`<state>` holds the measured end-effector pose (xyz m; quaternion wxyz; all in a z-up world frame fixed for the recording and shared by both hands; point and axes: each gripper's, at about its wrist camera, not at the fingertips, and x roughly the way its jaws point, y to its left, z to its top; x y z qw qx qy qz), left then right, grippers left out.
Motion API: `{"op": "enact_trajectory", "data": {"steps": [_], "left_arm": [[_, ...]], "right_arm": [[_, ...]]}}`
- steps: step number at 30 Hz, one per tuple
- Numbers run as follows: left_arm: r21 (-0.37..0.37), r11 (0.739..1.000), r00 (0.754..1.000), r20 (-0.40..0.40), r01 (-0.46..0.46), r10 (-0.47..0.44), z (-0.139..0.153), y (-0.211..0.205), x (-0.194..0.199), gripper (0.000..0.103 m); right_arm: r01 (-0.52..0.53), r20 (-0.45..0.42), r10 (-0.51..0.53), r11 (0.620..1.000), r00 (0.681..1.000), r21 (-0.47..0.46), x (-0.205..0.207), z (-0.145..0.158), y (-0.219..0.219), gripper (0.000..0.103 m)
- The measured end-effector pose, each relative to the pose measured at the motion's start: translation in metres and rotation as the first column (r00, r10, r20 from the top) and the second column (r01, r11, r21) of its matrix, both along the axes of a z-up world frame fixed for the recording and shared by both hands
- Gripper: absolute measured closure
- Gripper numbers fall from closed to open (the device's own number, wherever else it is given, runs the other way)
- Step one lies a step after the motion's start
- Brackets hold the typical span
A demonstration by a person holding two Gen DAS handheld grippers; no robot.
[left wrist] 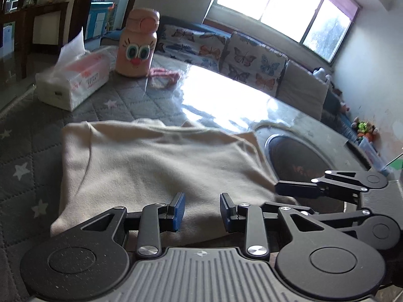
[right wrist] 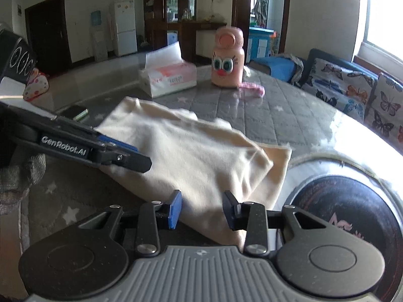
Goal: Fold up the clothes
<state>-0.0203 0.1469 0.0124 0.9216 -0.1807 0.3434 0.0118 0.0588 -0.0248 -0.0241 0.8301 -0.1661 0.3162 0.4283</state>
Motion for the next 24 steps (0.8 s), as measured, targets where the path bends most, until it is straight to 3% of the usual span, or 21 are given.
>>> {"op": "enact_trajectory", "data": {"steps": [7,13,17,24], "left_arm": [[0.027,0.998,0.998,0.027,-0.058,0.057,0.009,0.016,-0.024,0.07],[0.041,0.994,0.995,-0.01,-0.103,0.104,-0.003,0.032,-0.04,0.07],[0.029,0.992,0.992,-0.041,-0.12,0.121,-0.015,0.038,-0.042,0.07],[0.037,0.992,0.992,-0.023,-0.121,0.122,-0.007,0.032,-0.044,0.064]], "right_arm": [[-0.012,0.004,0.011,1.0,1.0,0.028,0.0,0.001,0.016,0.063],[-0.021,0.005,0.021,1.0,1.0,0.003,-0.003,-0.01,0.028,0.063],[-0.019,0.007,0.019,1.0,1.0,-0.013,-0.004,-0.016,0.031,0.057],[-0.011,0.016,0.01,1.0,1.0,0.009,-0.009,-0.007,0.021,0.048]]}}
